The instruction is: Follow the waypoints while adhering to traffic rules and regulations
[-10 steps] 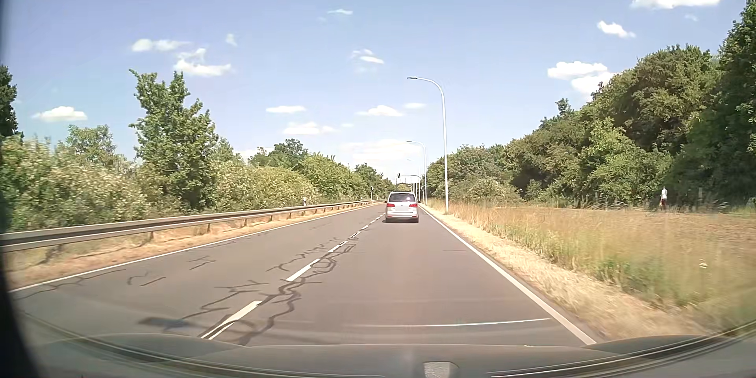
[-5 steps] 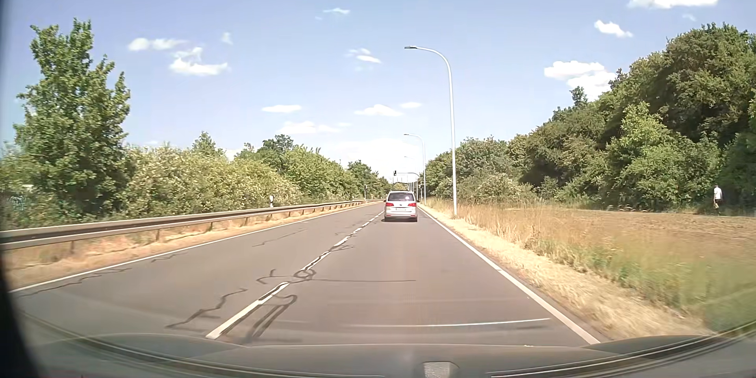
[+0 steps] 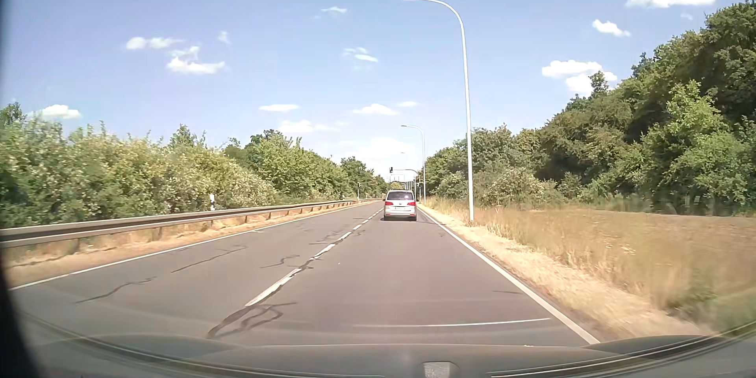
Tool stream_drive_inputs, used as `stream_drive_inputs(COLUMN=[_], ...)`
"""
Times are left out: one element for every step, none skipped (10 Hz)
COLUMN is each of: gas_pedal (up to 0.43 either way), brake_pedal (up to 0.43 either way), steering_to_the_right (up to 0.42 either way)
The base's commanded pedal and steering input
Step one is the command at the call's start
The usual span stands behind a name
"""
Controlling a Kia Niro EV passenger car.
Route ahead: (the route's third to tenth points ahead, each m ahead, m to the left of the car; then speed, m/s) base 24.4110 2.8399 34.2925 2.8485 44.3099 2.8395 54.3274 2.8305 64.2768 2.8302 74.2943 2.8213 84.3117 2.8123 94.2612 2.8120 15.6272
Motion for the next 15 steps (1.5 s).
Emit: stream_drive_inputs(gas_pedal=[0.177, 0.177, 0.157, 0.150, 0.150, 0.130, 0.130, 0.130, 0.118, 0.118, 0.110, 0.110, 0.098, 0.087, 0.087], brake_pedal=[0.030, 0.030, 0.030, 0.030, 0.030, 0.030, 0.030, 0.030, 0.030, 0.030, 0.030, 0.030, 0.030, 0.030, 0.030], steering_to_the_right=[-0.001, 0.000, -0.001, 0.000, 0.000, -0.001, -0.001, 0.000, -0.001, 0.000, -0.001, 0.000, -0.001, 0.000, 0.000])
